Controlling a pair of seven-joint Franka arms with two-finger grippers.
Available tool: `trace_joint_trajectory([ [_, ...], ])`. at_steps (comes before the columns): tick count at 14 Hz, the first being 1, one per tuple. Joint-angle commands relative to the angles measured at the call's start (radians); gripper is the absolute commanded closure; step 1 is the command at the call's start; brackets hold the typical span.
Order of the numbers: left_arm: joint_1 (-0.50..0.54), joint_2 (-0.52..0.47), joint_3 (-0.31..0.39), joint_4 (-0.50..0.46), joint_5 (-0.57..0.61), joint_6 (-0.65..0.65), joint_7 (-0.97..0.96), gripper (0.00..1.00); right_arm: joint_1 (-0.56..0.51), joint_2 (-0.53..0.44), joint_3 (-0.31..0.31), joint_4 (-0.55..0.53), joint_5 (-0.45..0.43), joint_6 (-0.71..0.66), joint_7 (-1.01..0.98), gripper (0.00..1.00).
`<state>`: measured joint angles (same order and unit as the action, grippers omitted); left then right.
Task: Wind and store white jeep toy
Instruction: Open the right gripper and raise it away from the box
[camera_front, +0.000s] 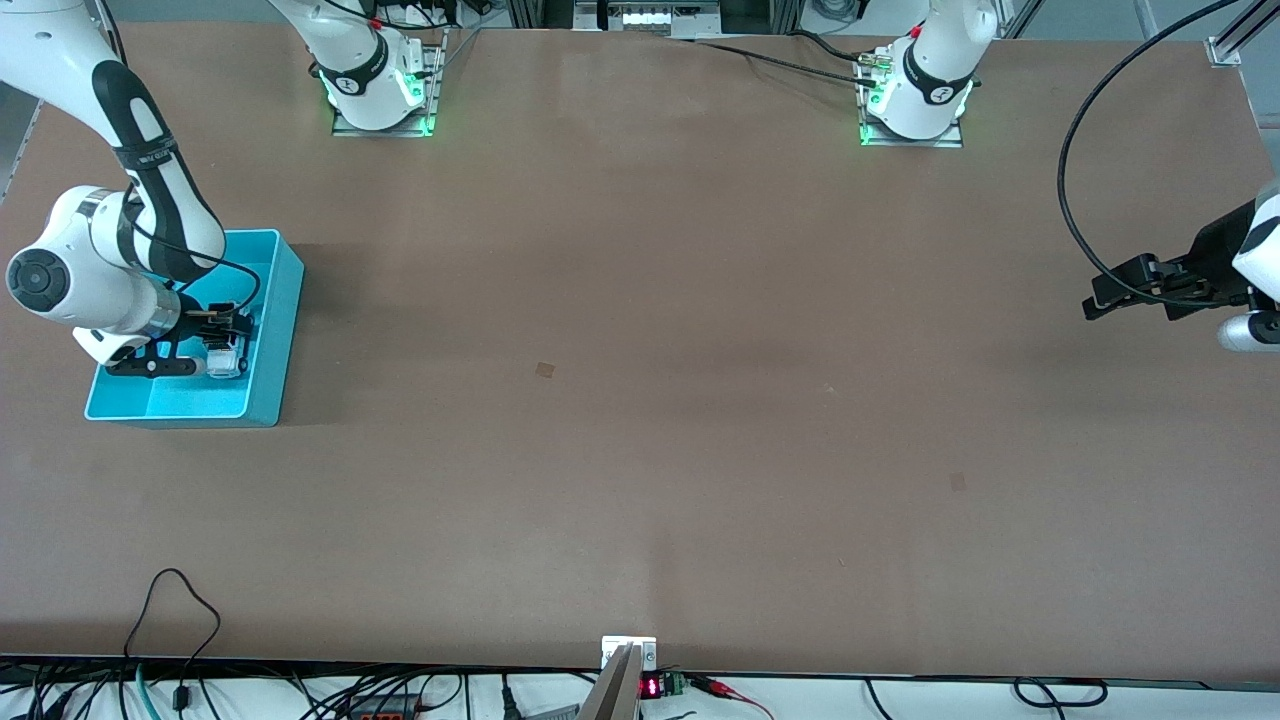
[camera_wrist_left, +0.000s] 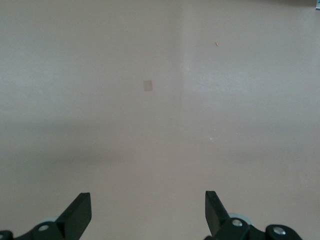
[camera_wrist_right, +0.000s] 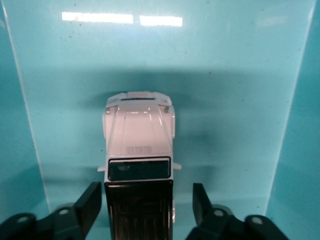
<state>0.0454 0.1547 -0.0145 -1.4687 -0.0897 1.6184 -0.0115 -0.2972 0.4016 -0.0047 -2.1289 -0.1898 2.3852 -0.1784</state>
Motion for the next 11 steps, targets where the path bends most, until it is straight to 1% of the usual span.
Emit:
trace_joint_trajectory([
  [1,-0.004,-0.014,0.001,0.011,0.021,-0.006,-0.001,0.00,-0.022,-0.093,0.029,-0.008,-0.014,-0.050,-0.009,0.00],
  [3,-0.004,-0.012,0.001,0.036,0.021,-0.006,-0.004,0.00,-0.022,-0.165,0.035,-0.005,-0.008,-0.101,-0.007,0.00],
  [6,-0.004,-0.011,0.001,0.028,0.024,-0.008,0.008,0.00,-0.014,-0.266,0.037,-0.002,-0.002,-0.167,-0.007,0.00],
  [7,-0.002,-0.011,0.001,0.025,0.024,-0.009,0.008,0.00,-0.011,-0.288,0.037,0.012,0.006,-0.193,-0.007,0.00],
  [8,-0.004,-0.011,0.001,0.025,0.024,-0.014,0.008,0.00,-0.010,-0.302,0.037,0.038,0.021,-0.248,-0.007,0.00],
  [10,-0.002,-0.012,0.001,0.025,0.022,-0.040,0.008,0.00,-0.008,-0.331,0.037,0.102,0.087,-0.358,-0.007,0.00],
  [11,-0.002,-0.014,0.001,0.025,0.022,-0.052,0.007,0.00,0.004,-0.354,0.038,0.122,0.093,-0.403,-0.007,0.00],
])
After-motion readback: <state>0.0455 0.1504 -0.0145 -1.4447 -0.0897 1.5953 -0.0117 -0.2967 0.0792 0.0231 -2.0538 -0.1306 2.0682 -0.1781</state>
